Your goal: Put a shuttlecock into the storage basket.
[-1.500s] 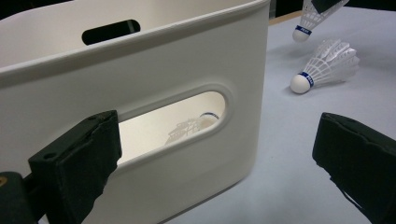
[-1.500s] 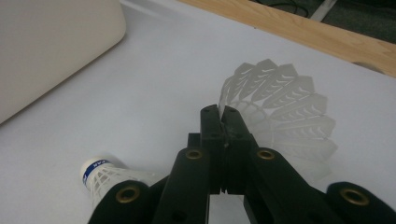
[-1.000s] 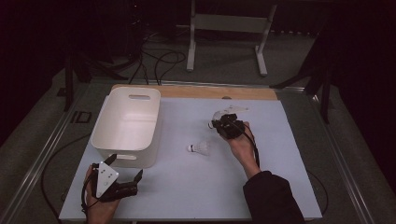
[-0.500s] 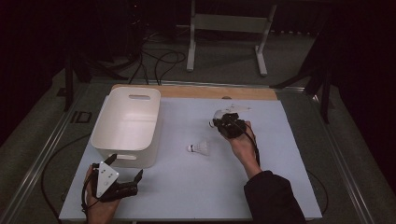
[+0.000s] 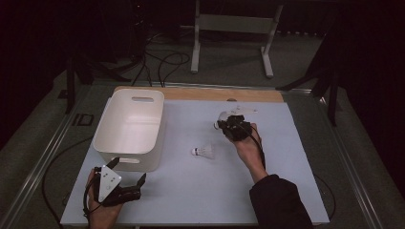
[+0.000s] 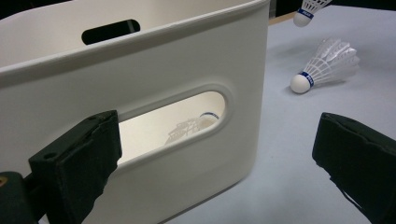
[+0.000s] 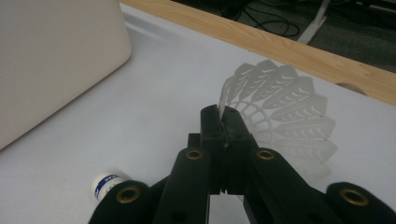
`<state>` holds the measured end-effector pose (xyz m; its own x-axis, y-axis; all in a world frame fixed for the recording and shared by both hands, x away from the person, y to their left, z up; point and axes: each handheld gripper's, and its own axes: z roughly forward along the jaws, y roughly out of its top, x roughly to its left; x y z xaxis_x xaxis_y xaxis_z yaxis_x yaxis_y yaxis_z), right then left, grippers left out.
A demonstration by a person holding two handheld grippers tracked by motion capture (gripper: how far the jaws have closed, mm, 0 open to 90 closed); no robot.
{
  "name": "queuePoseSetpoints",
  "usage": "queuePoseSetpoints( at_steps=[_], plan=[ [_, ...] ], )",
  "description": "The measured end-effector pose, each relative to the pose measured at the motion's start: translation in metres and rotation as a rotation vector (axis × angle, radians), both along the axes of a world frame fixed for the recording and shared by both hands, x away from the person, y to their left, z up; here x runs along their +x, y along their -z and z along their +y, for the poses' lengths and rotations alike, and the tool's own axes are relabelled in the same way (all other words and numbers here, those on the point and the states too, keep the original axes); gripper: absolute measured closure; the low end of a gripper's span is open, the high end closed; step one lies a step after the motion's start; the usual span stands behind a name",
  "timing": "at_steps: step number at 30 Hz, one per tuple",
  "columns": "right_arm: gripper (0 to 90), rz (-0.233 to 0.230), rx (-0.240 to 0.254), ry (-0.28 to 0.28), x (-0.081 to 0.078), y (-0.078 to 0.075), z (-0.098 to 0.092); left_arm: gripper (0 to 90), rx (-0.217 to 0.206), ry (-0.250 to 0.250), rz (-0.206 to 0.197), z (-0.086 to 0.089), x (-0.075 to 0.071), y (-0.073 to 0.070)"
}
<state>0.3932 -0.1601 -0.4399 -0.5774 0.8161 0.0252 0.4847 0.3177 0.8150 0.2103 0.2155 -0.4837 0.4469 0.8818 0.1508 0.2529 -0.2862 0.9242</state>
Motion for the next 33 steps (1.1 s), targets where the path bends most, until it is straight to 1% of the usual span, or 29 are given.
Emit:
queuePoseSetpoints(
  at_steps=[10, 13, 18, 28, 33],
  plan=[
    [89.9, -0.005, 0.006, 0.003, -0.001, -0.005, 0.002, 1.8, 0.0, 0.0, -0.001, 0.0, 0.0, 0.0],
    [89.9, -0.017, 0.01, -0.004, -0.002, -0.011, 0.004, 1.8, 0.0, 0.0, -0.001, 0.0, 0.0, 0.0],
    [89.9, -0.035, 0.009, -0.016, -0.004, -0.017, 0.008, 1.8, -0.001, 0.0, -0.002, 0.0, 0.0, 0.0],
    [90.0, -0.046, 0.006, -0.017, -0.004, -0.026, 0.01, 1.8, 0.0, -0.001, -0.002, 0.0, 0.0, 0.0],
    [90.0, -0.045, 0.005, -0.015, -0.004, -0.027, 0.011, 1.8, 0.001, -0.001, -0.002, 0.0, 0.0, 0.0]
  ],
)
